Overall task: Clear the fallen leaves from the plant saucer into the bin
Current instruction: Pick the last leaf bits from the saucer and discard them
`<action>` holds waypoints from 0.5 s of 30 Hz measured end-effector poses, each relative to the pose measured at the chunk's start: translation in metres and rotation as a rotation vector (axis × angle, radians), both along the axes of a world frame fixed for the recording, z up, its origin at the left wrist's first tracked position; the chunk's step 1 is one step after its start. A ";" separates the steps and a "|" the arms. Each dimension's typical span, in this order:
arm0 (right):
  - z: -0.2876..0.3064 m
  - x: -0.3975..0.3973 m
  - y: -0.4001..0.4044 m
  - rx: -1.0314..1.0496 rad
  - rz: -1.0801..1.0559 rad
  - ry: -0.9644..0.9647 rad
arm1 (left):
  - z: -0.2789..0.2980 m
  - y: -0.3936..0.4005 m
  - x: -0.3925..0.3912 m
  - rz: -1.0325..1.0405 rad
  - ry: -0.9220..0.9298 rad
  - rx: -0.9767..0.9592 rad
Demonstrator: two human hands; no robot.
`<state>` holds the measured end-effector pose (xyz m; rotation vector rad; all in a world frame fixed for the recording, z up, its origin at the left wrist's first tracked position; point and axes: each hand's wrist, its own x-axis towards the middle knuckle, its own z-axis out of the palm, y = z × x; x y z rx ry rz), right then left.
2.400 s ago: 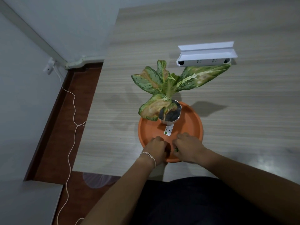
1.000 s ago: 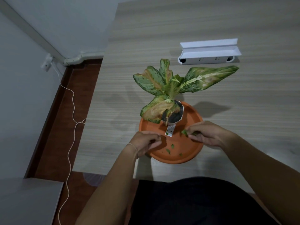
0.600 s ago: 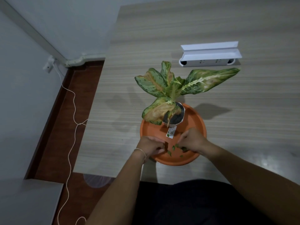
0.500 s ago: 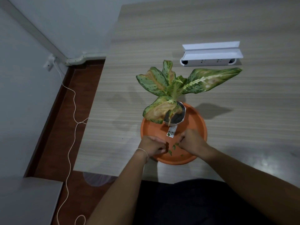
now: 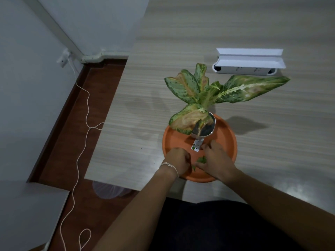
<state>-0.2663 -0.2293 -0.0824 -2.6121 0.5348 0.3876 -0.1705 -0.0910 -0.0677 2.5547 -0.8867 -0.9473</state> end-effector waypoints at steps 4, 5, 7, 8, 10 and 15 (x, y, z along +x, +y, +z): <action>0.000 -0.001 -0.001 -0.020 0.052 -0.001 | 0.001 -0.003 -0.005 -0.169 -0.097 0.061; 0.001 -0.002 -0.002 -0.014 0.078 0.001 | 0.000 -0.003 -0.007 -0.193 -0.113 0.067; 0.003 -0.006 -0.003 0.013 0.141 0.019 | -0.003 -0.003 -0.010 -0.243 -0.124 0.071; 0.004 -0.009 -0.003 0.023 0.177 0.030 | -0.005 -0.002 -0.011 -0.263 -0.129 0.073; 0.005 -0.014 -0.005 0.023 0.240 0.043 | -0.008 -0.003 -0.015 -0.268 -0.146 0.072; 0.011 -0.016 -0.013 -0.012 0.289 0.050 | -0.012 -0.004 -0.025 -0.171 -0.208 0.063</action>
